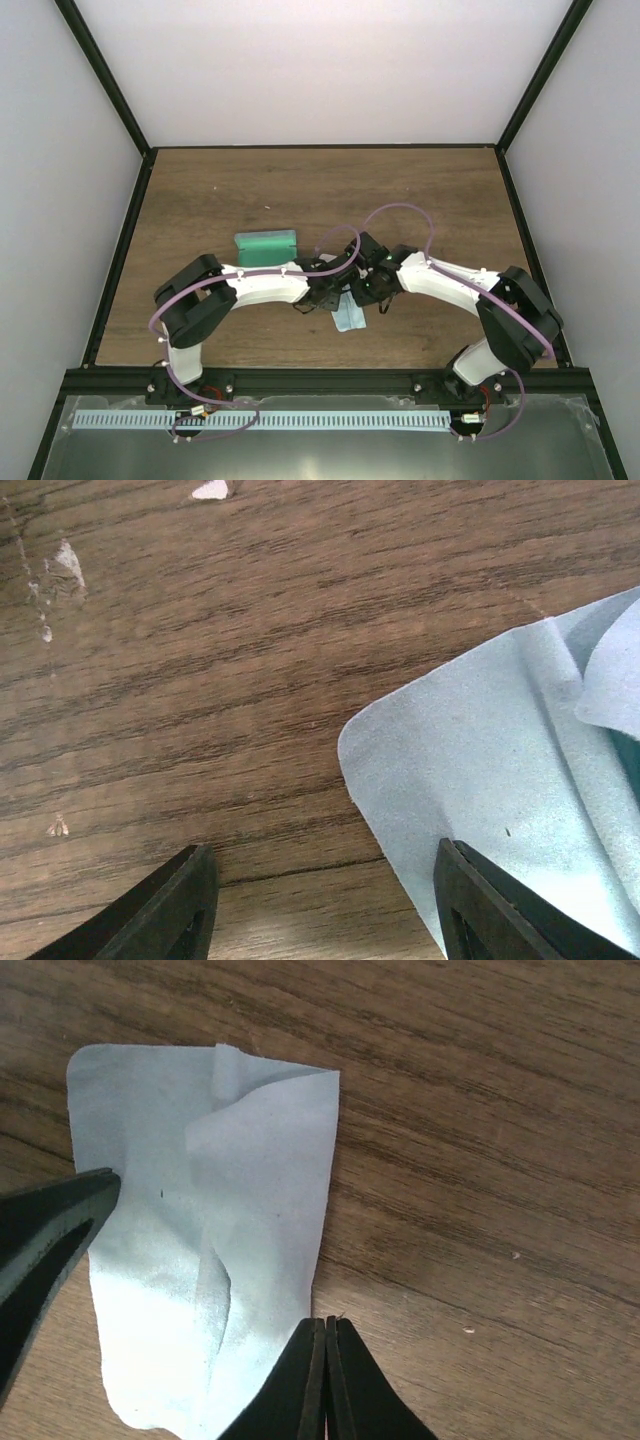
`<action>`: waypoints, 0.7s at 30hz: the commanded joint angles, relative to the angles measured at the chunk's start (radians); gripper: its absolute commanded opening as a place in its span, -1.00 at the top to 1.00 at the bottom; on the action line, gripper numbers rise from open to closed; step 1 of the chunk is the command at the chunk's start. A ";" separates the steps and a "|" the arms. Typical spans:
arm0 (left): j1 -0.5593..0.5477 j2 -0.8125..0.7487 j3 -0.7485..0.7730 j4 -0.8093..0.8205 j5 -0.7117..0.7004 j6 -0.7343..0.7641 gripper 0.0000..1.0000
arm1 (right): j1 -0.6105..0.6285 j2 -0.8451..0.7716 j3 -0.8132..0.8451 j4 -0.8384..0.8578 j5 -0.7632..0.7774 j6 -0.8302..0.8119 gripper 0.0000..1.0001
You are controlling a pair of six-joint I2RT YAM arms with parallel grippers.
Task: Organize the sunglasses
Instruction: Fold the glasses cleaning cloth at the center of the board.
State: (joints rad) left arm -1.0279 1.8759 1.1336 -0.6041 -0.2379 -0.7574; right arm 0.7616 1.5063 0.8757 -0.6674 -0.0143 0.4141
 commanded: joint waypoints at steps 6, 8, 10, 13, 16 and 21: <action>-0.008 0.158 -0.038 -0.173 0.016 0.008 -0.23 | 0.023 -0.019 0.006 0.027 -0.007 0.000 0.81; -0.006 0.164 -0.045 -0.174 0.017 0.015 -0.23 | 0.022 -0.022 0.009 0.050 -0.047 0.000 0.62; -0.004 0.169 -0.059 -0.176 0.012 0.017 -0.23 | 0.022 -0.020 0.012 0.062 -0.061 0.006 0.56; -0.002 0.154 -0.097 -0.162 0.010 0.012 -0.23 | 0.022 -0.011 0.012 0.075 -0.076 0.018 0.55; -0.002 0.129 -0.136 -0.151 0.009 0.005 -0.23 | 0.022 0.002 0.002 0.104 -0.120 0.025 0.56; 0.000 0.116 -0.171 -0.147 0.005 0.010 -0.23 | 0.017 0.037 -0.016 0.169 -0.178 0.019 0.64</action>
State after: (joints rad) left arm -1.0378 1.8652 1.0904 -0.5659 -0.2668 -0.7715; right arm 0.7750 1.5135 0.8635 -0.5758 -0.1318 0.4294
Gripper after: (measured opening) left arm 0.614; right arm 0.187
